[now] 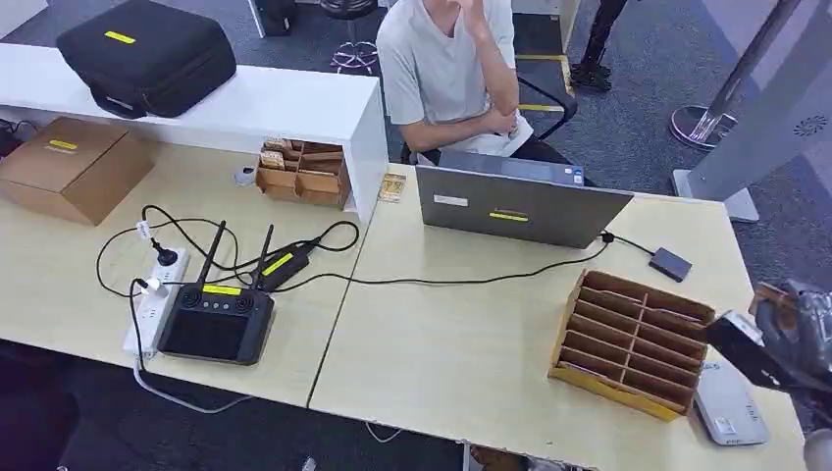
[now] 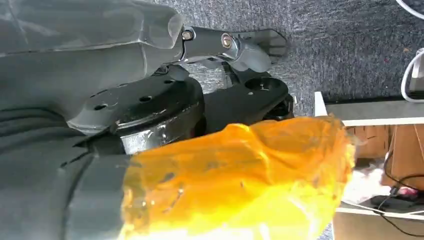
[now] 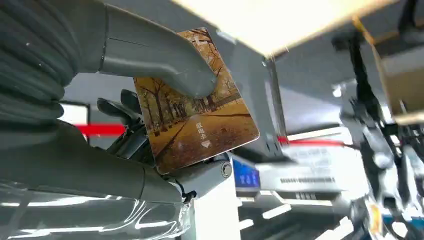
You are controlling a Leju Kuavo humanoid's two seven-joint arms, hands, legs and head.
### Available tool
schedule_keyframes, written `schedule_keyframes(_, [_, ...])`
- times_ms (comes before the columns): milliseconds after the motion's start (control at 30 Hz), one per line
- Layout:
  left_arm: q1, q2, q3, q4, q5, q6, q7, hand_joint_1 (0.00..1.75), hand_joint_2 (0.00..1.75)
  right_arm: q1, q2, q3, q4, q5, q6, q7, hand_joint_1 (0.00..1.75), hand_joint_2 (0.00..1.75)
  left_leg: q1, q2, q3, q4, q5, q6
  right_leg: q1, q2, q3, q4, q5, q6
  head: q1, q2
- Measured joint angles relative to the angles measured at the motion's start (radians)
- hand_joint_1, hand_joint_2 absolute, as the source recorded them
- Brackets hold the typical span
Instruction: Pass the card to the sensor for recognition and then transmit it.
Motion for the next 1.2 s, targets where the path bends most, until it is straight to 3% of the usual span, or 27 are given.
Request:
schedule_keyframes(167, [-0.001,0.0,0.003,0.0,-0.013,0.0,0.003,0.0,0.0,-0.19,-0.02,0.072,0.003,-0.004,0.053,0.021,1.75,1.75,0.0,-0.001,-0.001,0.0,0.0,-0.001,0.0,-0.001,0.0,0.0,0.0,0.0,0.0,0.0])
schedule_keyframes(333, [-0.004,-0.002,0.003,0.0,-0.03,-0.005,0.007,0.0,0.0,-0.362,-0.014,0.188,0.086,0.054,0.054,0.064,1.75,1.75,0.001,-0.001,-0.001,0.0,0.001,-0.001,0.001,-0.001,-0.001,0.001,0.0,0.0,0.0,0.0])
schedule_keyframes(567, [-0.008,-0.006,0.003,0.0,-0.061,-0.013,0.009,0.0,0.0,-0.547,0.067,0.309,0.315,0.086,0.037,0.112,1.75,1.75,0.001,-0.002,-0.002,0.0,0.002,-0.002,0.001,-0.001,-0.001,0.001,0.0,0.0,0.0,0.0])
schedule_keyframes(867, [-0.013,-0.011,0.003,0.0,-0.091,-0.011,0.02,0.0,0.0,-0.705,0.181,0.418,0.512,0.145,0.04,0.164,1.75,1.75,0.001,-0.002,-0.003,0.0,0.002,-0.002,0.001,-0.001,-0.003,0.001,0.0,0.0,0.001,0.0])
schedule_keyframes(1200, [-0.014,-0.012,0.003,0.0,-0.099,-0.012,0.02,0.0,0.0,-0.756,0.257,0.47,0.58,0.145,0.038,0.174,1.75,1.75,0.001,-0.004,-0.003,0.0,0.002,-0.002,0.001,-0.002,-0.003,0.001,0.0,0.0,0.0,0.0])
